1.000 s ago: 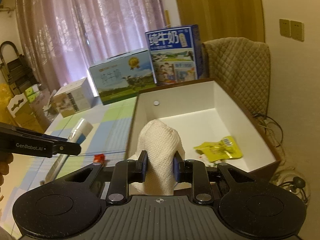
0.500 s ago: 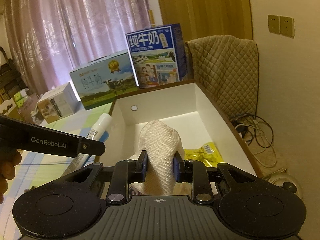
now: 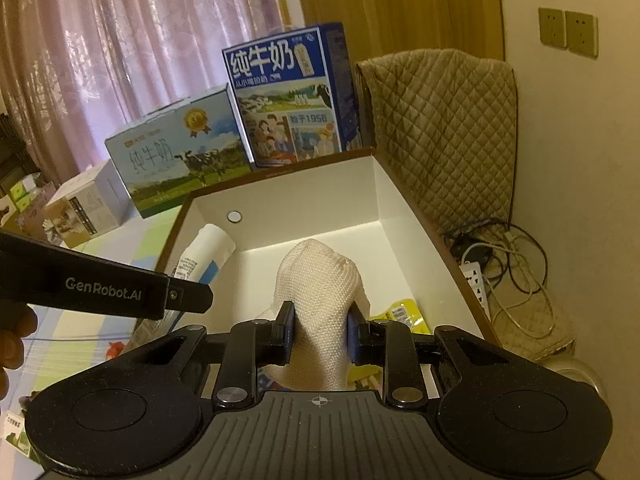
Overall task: Organize objects
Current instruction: 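Carry the white tube and white cloth over the cardboard box, then lower both items into the box and open both grippers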
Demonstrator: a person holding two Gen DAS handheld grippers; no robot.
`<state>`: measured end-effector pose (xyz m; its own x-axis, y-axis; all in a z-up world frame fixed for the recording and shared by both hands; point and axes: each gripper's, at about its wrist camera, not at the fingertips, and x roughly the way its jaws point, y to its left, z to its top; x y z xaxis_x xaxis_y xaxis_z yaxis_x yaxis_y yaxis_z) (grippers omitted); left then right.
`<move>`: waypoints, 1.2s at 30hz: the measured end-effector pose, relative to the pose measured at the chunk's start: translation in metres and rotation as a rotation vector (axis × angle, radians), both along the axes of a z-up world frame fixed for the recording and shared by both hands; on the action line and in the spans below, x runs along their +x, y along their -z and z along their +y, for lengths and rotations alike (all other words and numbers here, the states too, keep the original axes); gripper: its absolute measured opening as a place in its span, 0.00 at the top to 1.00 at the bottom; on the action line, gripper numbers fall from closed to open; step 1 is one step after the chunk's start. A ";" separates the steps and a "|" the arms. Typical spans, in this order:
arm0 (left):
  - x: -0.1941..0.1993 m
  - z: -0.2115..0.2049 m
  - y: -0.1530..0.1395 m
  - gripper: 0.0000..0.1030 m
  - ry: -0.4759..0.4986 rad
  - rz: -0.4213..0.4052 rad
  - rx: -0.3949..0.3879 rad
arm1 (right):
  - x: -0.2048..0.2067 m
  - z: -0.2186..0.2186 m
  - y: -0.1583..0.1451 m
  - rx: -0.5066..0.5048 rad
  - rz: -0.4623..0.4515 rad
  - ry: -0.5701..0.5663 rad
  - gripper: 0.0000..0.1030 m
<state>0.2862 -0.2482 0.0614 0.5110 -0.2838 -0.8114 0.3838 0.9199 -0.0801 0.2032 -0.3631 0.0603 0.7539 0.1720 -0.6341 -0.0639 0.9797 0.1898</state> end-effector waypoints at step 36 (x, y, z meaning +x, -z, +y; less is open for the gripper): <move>0.058 0.000 0.031 0.57 -0.058 0.026 0.050 | 0.046 0.020 0.017 -0.029 0.018 -0.057 0.64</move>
<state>0.3443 -0.2481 0.0304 0.5042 -0.2135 -0.8368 0.3283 0.9436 -0.0430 0.2492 -0.3431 0.0431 0.7316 0.1956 -0.6531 -0.1167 0.9797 0.1627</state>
